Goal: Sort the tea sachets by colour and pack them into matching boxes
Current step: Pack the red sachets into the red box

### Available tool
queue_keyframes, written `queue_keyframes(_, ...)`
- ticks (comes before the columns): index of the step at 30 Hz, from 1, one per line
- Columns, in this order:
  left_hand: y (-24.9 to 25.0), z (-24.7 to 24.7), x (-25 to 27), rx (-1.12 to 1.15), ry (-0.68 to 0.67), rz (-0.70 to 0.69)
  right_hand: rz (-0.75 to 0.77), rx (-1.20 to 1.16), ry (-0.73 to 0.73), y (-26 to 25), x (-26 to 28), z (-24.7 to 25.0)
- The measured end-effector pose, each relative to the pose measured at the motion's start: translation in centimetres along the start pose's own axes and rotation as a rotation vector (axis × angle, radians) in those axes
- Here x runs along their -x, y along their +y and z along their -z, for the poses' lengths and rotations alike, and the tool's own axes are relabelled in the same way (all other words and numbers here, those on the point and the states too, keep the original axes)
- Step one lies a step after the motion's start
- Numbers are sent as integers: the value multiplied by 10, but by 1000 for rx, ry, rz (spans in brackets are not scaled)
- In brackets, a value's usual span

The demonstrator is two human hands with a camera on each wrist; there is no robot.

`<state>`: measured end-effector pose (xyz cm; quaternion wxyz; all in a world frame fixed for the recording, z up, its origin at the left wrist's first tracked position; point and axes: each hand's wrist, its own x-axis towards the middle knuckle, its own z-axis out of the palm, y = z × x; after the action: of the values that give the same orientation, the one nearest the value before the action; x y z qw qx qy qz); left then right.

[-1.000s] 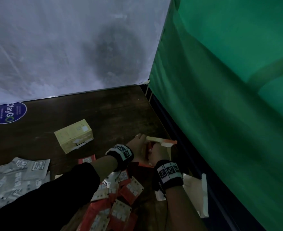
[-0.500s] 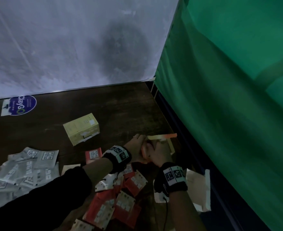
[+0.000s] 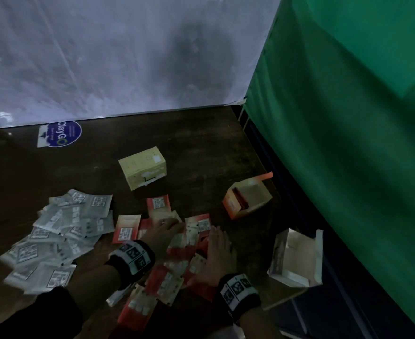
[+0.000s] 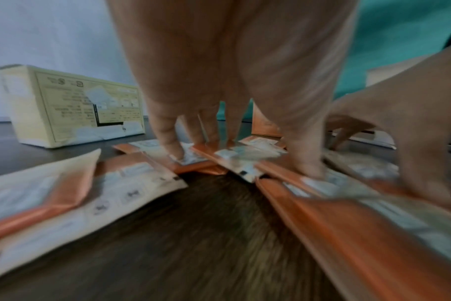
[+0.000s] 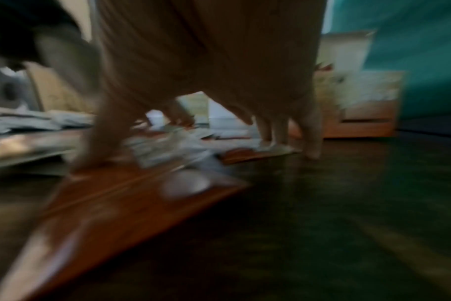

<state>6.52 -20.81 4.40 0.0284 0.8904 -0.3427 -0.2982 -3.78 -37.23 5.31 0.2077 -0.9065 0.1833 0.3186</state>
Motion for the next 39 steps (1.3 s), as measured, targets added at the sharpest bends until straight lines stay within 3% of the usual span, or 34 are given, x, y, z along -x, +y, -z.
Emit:
queue_keyframes(6,5,7,-7,288,36,113,-130,-161,162,-9,-4,-2)
queue_keyframes(11,7,13,-8,319,35,189,-290,-398,131,1,-8,-4)
queue_keyframes(19,12,21,0,309,9,253,-263,-268,253,3,-1,-16)
queue_keyframes(23,10,20,7,335,-4,213,-292,-281,325,1,5,-15)
queue_keyframes(27,2,27,21,404,38,106,-165,-304,422,2,15,-12)
queue_keyframes(29,-11,19,16,484,107,40,26,-448,511,-3,23,-8)
queue_keyframes(31,-4,30,30,528,163,-3,145,-639,498,-15,31,-3)
queue_keyframes(33,5,41,43,586,203,-21,146,-740,503,-26,36,1)
queue_keyframes(36,7,51,52,749,258,-36,121,-951,624,-33,41,8)
queue_keyframes(39,4,51,59,852,405,-9,88,-1057,731,-29,49,15)
